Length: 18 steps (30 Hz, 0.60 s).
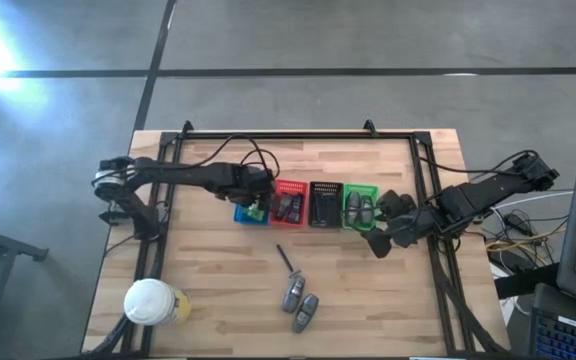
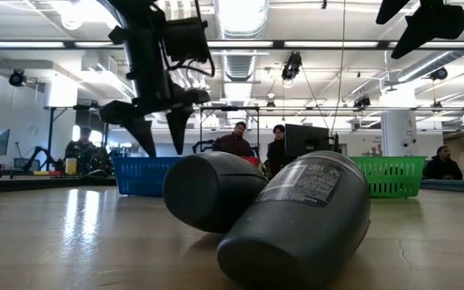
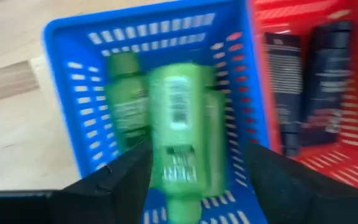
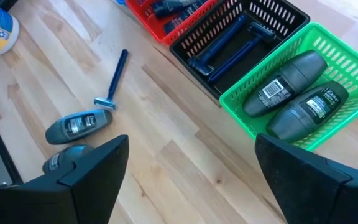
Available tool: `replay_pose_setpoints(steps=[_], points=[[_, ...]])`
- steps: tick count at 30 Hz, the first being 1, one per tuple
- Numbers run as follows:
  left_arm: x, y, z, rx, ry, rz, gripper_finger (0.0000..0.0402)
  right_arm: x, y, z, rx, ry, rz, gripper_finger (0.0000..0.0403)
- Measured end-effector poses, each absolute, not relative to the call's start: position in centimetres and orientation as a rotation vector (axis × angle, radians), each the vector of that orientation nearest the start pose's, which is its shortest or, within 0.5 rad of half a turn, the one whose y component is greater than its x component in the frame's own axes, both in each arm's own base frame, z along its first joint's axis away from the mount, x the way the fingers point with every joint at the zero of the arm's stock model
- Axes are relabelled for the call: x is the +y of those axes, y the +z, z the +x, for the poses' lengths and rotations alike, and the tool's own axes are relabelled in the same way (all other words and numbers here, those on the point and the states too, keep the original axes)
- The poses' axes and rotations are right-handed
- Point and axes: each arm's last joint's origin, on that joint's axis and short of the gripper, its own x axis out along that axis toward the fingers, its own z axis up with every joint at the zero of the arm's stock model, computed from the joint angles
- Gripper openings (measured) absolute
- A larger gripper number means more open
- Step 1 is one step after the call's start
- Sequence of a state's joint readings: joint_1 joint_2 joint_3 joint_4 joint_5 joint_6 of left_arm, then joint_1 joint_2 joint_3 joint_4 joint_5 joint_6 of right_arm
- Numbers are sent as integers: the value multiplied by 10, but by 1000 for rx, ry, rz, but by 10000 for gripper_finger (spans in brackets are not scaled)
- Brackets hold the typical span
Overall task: Pick & Place Travel size toiletries
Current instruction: Put the blue razor into the black bin
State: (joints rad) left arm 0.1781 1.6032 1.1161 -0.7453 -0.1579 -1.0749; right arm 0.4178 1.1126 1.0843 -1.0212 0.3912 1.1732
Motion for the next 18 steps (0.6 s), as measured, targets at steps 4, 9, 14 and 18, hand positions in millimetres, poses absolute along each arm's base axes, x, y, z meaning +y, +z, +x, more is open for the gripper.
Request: replay_pose_setpoints(steps=[4,9,14,18], points=[[47,236,311,914,853,-919,266,70,311,184,836,-512,666,348],[9,258,323,874,765,-937,265,70,310,182,865,-516,664,336],[-52,260,321,827,736,-1007,265,70,307,182,881,-514,659,322],[-96,260,320,826,492,-826,265,70,307,182,890,-497,628,313]])
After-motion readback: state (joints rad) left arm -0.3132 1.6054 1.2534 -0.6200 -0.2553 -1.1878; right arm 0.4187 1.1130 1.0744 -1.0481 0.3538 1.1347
